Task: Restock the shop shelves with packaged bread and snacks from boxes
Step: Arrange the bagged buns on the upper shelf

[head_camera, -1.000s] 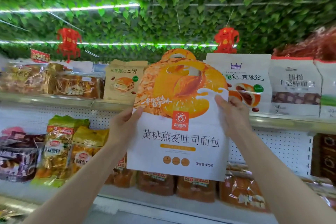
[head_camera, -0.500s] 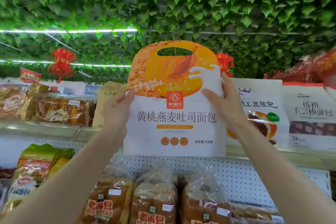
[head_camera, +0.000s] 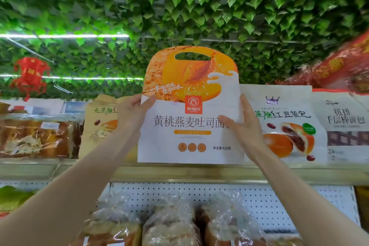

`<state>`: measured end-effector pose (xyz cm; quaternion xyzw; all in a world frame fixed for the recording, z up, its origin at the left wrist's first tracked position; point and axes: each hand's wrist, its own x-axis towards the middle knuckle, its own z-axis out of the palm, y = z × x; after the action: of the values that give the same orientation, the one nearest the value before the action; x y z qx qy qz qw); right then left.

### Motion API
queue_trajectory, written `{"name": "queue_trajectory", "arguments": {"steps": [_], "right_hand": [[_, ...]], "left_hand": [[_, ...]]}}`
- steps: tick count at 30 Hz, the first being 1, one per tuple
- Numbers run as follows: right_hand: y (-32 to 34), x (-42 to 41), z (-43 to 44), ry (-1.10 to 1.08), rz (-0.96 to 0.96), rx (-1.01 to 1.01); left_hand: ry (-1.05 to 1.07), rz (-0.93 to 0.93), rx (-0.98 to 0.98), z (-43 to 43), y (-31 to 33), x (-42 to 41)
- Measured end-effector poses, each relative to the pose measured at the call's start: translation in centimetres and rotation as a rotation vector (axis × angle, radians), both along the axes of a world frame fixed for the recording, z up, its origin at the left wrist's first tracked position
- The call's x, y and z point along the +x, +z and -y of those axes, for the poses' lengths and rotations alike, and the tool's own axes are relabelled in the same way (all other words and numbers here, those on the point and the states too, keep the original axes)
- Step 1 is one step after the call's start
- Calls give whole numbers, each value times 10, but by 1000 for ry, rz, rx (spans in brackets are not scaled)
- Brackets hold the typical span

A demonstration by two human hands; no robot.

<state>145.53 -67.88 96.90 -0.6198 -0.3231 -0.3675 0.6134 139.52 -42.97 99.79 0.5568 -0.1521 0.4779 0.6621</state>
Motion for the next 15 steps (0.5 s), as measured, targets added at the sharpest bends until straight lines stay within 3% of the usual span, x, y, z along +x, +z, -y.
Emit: {"name": "queue_trajectory", "arguments": {"steps": [15], "right_hand": [[10, 66, -11, -38, -27, 1]], "left_hand": [[-52, -8, 23, -11, 2, 62]]}}
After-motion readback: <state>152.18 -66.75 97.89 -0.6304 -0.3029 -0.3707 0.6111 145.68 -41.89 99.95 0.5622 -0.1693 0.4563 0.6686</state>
